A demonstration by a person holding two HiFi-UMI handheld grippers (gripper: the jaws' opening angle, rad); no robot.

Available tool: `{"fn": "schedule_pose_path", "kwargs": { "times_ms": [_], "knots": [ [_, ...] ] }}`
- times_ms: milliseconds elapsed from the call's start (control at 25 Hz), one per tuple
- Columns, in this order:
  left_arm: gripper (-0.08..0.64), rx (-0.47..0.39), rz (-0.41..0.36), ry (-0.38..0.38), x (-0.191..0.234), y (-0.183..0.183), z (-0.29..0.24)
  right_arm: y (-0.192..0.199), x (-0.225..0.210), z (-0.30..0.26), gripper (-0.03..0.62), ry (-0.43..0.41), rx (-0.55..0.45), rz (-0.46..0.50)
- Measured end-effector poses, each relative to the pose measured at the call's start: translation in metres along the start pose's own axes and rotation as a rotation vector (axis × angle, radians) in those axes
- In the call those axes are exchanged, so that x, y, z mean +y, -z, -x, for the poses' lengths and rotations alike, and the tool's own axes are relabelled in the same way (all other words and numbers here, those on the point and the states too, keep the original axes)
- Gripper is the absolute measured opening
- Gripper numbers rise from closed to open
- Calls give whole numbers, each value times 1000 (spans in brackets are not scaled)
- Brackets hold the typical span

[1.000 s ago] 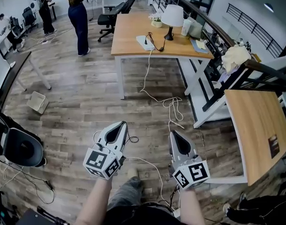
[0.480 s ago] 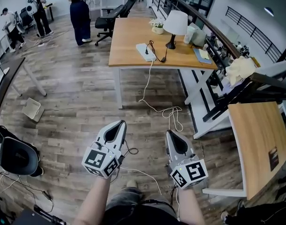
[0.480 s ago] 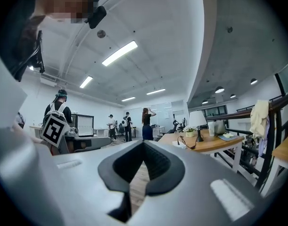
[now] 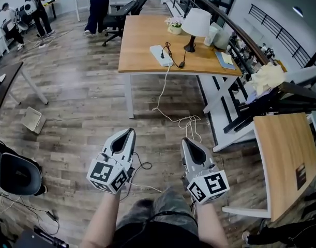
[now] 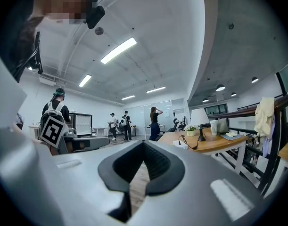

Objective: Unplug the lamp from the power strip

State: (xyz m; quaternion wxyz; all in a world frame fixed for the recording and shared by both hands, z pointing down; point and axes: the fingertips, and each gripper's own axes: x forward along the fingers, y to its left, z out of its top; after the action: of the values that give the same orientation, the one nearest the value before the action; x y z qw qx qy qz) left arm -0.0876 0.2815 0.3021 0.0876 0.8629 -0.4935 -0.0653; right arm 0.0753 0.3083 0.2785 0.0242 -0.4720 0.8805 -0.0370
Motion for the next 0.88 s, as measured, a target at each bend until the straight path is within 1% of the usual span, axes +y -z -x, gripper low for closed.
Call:
{"fn": "schedule_pose_path", "kwargs": {
  "times_ms": [160,400,600,880],
  "knots": [
    [-3,7,15,-12,10,3,-9,4,-5,-13,8,-6,19,-1],
    [-3,2,13,-38,28,6,-33,11,-22,-45,8,-38,14,-17],
    [-3,1,0,-66,49,2,-71,12,-44,-90,8,-82,17,-26],
    [-3,-4,-14,-89,73,-5,-132,6,-85,-147,8,-131,29,-9]
  ]
}}
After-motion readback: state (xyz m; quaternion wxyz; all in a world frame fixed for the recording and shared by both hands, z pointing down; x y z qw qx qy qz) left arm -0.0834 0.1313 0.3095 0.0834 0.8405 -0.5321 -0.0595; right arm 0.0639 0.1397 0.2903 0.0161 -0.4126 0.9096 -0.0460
